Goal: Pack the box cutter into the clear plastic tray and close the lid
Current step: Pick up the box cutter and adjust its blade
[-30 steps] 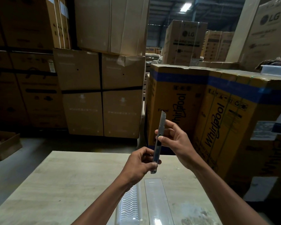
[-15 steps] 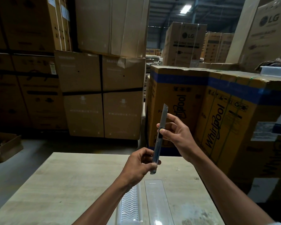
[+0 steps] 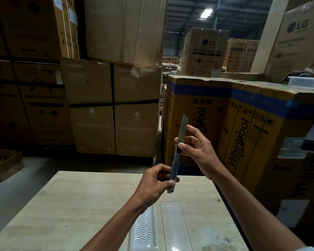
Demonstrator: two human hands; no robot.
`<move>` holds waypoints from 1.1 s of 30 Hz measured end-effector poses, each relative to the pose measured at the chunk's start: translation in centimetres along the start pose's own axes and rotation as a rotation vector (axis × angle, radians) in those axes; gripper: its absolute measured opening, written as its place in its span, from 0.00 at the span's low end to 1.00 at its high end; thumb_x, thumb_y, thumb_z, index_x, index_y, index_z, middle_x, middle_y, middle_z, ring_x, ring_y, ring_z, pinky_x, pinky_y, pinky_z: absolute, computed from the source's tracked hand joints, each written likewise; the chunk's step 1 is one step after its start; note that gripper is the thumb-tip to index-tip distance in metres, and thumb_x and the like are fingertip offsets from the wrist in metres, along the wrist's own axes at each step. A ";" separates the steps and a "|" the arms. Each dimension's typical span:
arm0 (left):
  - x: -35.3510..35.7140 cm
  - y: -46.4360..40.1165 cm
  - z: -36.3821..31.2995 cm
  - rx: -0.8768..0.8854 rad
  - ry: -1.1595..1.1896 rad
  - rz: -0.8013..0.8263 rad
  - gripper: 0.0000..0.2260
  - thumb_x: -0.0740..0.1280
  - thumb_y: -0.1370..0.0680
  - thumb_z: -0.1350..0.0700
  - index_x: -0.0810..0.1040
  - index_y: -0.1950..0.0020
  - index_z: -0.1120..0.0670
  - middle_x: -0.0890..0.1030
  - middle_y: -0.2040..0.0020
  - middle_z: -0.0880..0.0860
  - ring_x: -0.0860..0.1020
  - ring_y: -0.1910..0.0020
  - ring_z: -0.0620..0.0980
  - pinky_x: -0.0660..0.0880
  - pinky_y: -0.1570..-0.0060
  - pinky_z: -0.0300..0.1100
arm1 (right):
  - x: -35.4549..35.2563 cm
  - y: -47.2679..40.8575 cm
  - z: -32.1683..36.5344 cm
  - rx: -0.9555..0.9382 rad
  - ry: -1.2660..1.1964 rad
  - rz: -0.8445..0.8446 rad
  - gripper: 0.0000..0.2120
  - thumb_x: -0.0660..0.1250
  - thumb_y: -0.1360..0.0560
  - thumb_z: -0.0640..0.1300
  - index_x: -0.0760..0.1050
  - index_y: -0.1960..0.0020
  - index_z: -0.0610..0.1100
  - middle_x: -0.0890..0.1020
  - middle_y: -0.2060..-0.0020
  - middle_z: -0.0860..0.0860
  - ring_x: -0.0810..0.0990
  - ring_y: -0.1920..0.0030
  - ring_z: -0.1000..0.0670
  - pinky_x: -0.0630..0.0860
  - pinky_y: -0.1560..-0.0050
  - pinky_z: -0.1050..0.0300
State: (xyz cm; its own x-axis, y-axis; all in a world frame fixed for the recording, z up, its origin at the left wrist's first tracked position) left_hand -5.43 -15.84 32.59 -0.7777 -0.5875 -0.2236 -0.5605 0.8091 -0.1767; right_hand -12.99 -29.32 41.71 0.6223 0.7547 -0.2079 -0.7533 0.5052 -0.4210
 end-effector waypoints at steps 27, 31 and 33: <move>-0.6 -0.4 0.4 -0.007 0.061 -0.007 0.13 0.73 0.24 0.63 0.79 0.41 0.53 0.87 0.50 0.51 0.86 0.50 0.48 0.83 0.47 0.45 | 2.4 1.9 -3.0 0.069 0.015 0.051 0.33 0.71 0.22 0.41 0.61 0.23 0.57 0.84 0.45 0.48 0.84 0.42 0.49 0.82 0.42 0.48; -0.7 -0.4 0.6 -0.006 0.079 0.003 0.13 0.73 0.23 0.63 0.79 0.41 0.52 0.88 0.50 0.50 0.86 0.49 0.47 0.83 0.49 0.43 | 2.7 2.1 -3.3 0.074 0.017 0.056 0.35 0.72 0.22 0.42 0.59 0.23 0.59 0.84 0.45 0.48 0.84 0.43 0.48 0.83 0.45 0.51; -0.8 -0.5 0.6 -0.005 0.087 0.000 0.13 0.73 0.24 0.63 0.79 0.41 0.52 0.88 0.50 0.50 0.86 0.49 0.47 0.83 0.48 0.44 | 2.9 2.3 -3.4 0.080 0.018 0.058 0.35 0.72 0.22 0.42 0.59 0.23 0.59 0.84 0.45 0.48 0.85 0.43 0.50 0.83 0.48 0.54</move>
State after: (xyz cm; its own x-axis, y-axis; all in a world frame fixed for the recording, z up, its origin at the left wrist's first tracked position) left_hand -4.37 -15.76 32.26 -0.7993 -0.5847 -0.1390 -0.5620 0.8091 -0.1716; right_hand -12.16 -27.39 37.09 0.5802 0.7763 -0.2463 -0.8024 0.4930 -0.3363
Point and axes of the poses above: each hand's wrist, its own y-axis away from the middle knuckle, its own x-axis out of the palm, z = x × y, the point moved 9 cm from there along -y, towards the middle knuckle
